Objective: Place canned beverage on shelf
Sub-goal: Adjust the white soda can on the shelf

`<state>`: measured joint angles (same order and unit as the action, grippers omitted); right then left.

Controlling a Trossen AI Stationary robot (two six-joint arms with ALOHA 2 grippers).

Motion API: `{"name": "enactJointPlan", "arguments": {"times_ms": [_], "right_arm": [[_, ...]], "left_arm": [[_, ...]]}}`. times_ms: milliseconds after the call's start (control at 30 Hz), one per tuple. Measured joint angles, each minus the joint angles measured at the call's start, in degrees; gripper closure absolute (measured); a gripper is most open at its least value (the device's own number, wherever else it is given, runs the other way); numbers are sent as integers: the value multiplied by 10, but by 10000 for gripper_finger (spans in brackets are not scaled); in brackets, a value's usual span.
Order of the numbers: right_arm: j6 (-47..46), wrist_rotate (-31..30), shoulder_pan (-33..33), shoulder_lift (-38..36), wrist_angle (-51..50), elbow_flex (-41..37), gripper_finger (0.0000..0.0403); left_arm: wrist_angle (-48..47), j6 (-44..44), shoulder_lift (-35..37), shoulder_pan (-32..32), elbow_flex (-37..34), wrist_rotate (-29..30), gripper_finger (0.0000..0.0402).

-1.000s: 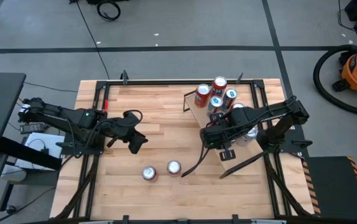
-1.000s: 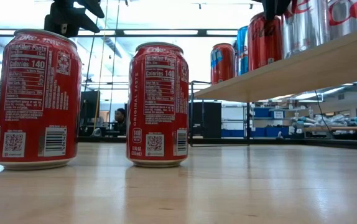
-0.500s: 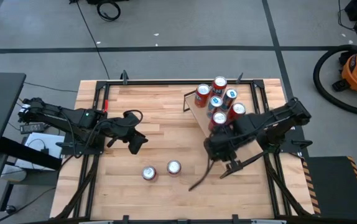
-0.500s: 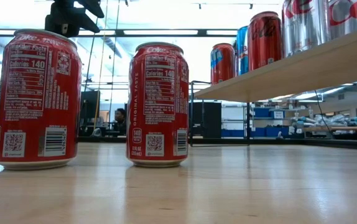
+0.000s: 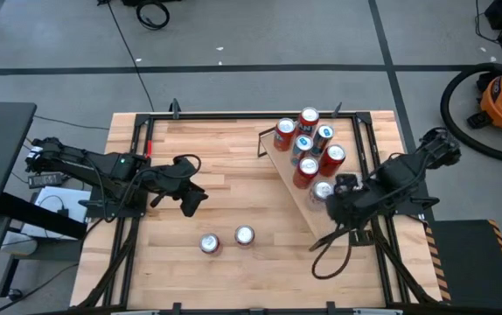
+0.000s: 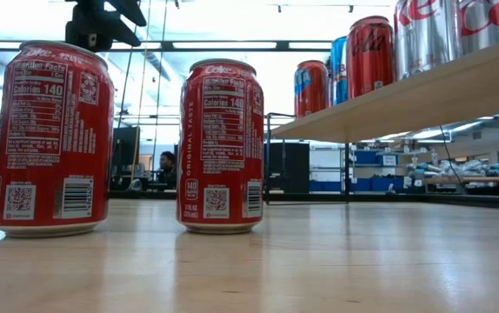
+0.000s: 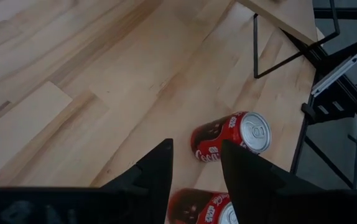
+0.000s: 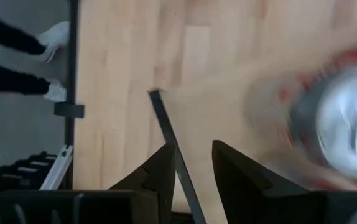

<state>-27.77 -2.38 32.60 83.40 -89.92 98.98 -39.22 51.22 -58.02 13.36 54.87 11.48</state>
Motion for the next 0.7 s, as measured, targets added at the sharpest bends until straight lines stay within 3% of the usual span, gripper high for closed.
{"name": "enactJointPlan", "arguments": {"times_ms": [367,533,700], "right_arm": [[-177,-12,8,-98,-2,-147,289],[-259,3,8,-119,-1,-187,289],[-300,-30,8,-142,0,-210,289]], "left_arm": [[0,-14,0,0,0,5,258],[6,-13,0,0,0,5,258],[10,-13,0,0,0,5,258]]}}
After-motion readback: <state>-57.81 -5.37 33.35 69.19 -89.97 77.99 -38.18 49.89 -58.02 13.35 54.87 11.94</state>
